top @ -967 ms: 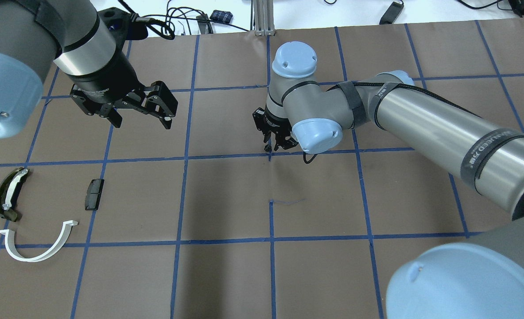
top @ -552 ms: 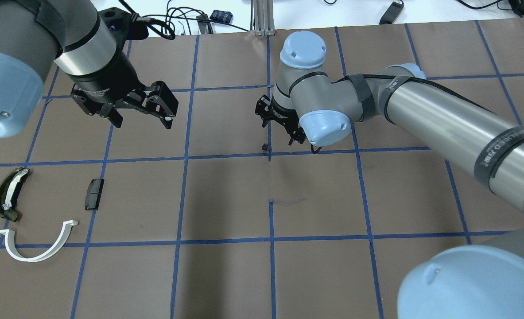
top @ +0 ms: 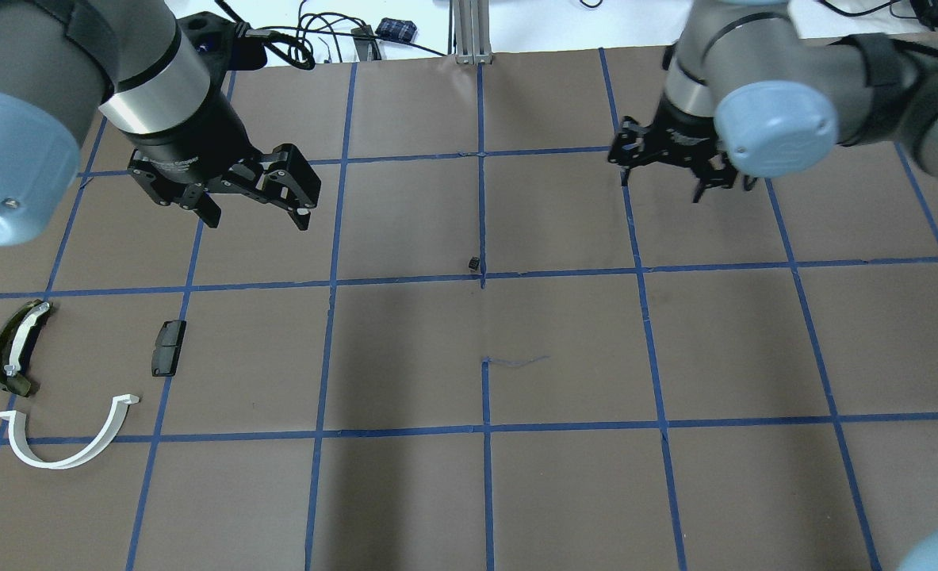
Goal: Place bearing gear from tray to pile
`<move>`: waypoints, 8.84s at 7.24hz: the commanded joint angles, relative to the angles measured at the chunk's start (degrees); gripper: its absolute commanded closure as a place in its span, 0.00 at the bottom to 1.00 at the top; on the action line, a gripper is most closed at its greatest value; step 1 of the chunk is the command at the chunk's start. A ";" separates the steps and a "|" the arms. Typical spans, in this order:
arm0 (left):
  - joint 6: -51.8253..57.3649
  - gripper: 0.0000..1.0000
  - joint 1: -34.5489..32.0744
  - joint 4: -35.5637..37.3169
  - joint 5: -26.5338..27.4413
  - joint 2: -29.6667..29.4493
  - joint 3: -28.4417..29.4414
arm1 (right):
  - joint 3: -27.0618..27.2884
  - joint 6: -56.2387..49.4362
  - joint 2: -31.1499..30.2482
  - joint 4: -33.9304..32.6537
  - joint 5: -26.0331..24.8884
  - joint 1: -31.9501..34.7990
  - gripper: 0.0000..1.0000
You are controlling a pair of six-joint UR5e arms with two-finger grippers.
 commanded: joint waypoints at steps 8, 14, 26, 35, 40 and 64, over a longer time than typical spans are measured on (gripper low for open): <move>-13.40 0.00 -15.57 29.94 -5.24 -27.13 2.72 | -11.88 -68.88 22.71 -15.51 4.48 -44.39 0.05; -17.02 0.00 -18.04 32.79 -1.11 -36.12 5.29 | -11.72 -73.41 26.43 -15.69 3.69 -47.30 0.19; -18.25 0.73 -17.78 33.05 2.40 -39.73 5.46 | -10.68 -50.16 9.13 10.91 -0.44 -39.59 1.00; 15.24 1.00 8.27 18.08 4.24 -28.86 4.14 | 11.21 5.72 -5.41 -3.60 0.44 -5.44 1.00; 46.66 1.00 33.87 17.05 7.33 -24.96 -1.64 | 2.72 47.10 8.91 -14.37 4.04 20.16 0.99; -17.20 0.06 -16.44 35.16 -2.69 -37.61 2.66 | -12.70 -0.88 -5.92 18.94 3.69 9.74 0.00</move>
